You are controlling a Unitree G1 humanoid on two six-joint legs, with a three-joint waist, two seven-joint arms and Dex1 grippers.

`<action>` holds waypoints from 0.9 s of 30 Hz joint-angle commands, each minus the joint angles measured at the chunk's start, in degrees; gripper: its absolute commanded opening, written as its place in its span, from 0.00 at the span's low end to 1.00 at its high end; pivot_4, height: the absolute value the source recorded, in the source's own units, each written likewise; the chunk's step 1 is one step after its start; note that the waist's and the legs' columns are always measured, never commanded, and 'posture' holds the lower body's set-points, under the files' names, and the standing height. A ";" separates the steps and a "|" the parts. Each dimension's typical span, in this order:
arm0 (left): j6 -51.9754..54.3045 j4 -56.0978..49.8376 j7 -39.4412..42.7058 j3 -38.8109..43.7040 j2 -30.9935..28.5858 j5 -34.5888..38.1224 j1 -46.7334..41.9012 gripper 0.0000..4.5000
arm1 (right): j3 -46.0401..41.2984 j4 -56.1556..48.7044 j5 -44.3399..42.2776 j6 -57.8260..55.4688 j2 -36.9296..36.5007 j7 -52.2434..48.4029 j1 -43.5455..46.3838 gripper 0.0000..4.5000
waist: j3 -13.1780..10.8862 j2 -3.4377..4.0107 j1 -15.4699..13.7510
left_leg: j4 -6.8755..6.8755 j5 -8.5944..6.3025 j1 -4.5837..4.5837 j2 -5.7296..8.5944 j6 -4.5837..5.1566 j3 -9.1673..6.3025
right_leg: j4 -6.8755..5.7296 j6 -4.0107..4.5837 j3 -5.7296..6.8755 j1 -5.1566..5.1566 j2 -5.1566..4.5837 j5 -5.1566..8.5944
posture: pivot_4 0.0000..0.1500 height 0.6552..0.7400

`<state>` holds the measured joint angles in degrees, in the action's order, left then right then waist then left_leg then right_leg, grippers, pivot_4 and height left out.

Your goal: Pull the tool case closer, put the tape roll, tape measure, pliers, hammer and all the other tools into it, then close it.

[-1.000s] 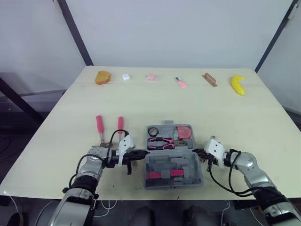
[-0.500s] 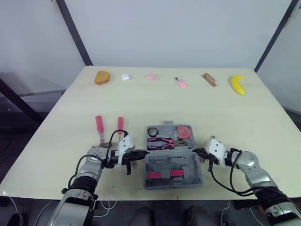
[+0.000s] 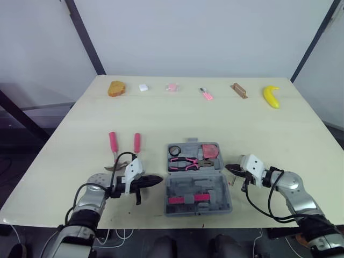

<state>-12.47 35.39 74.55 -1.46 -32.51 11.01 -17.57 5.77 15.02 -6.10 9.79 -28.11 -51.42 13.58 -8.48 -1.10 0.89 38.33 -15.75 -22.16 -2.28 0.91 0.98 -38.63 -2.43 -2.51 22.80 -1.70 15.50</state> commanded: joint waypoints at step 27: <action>9.98 -25.99 -21.23 36.46 0.87 19.53 38.58 0.90 | -34.83 -15.53 -22.90 -2.80 1.61 6.31 -41.02 0.84 | -0.08 -0.01 -0.17 | -0.17 -0.01 0.12 -0.16 0.00 0.19 | 0.29 0.19 -0.07 -0.07 -0.27 0.18 | 1.00 1.00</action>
<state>-0.85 9.83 53.76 32.85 -31.85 29.58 19.84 -26.07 0.94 -27.51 5.76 -26.53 -45.09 -26.04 -8.56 -1.11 0.72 38.16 -15.76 -22.01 -2.45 0.91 1.19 -38.34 -2.24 -2.60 22.70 -1.98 15.69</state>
